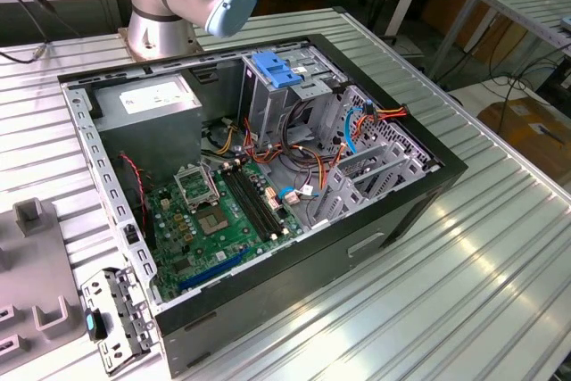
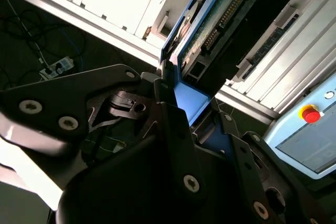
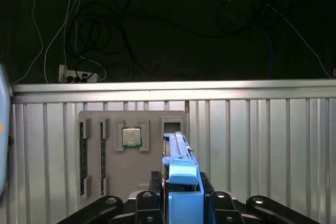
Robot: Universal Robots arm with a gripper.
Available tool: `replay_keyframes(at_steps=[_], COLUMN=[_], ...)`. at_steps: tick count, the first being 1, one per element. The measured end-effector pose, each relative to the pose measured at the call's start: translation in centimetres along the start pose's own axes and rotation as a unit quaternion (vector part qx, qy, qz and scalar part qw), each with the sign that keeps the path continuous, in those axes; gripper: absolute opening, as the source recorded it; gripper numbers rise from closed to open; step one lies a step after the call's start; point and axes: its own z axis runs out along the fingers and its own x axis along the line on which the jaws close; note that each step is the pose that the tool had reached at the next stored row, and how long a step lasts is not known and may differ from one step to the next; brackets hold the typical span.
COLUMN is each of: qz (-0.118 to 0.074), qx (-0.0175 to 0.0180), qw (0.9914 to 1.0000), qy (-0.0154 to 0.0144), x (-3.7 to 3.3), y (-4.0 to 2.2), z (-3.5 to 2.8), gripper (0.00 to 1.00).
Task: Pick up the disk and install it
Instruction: 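Pick up the disk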
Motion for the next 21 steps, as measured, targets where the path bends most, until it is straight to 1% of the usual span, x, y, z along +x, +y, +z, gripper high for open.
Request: replay_keyframes(at_steps=[3, 7, 21], qz=[0.000, 0.000, 0.000], qx=[-0.0012, -0.0013, -0.0018], qw=[1.00000, 1.00000, 1.00000], qy=[0.0000, 0.0000, 0.0000], x=[0.02, 0.02, 0.03], y=[-0.01, -0.01, -0.02], z=[-0.92, -1.07, -2.06], gripper=[0.37, 0.37, 0.37])
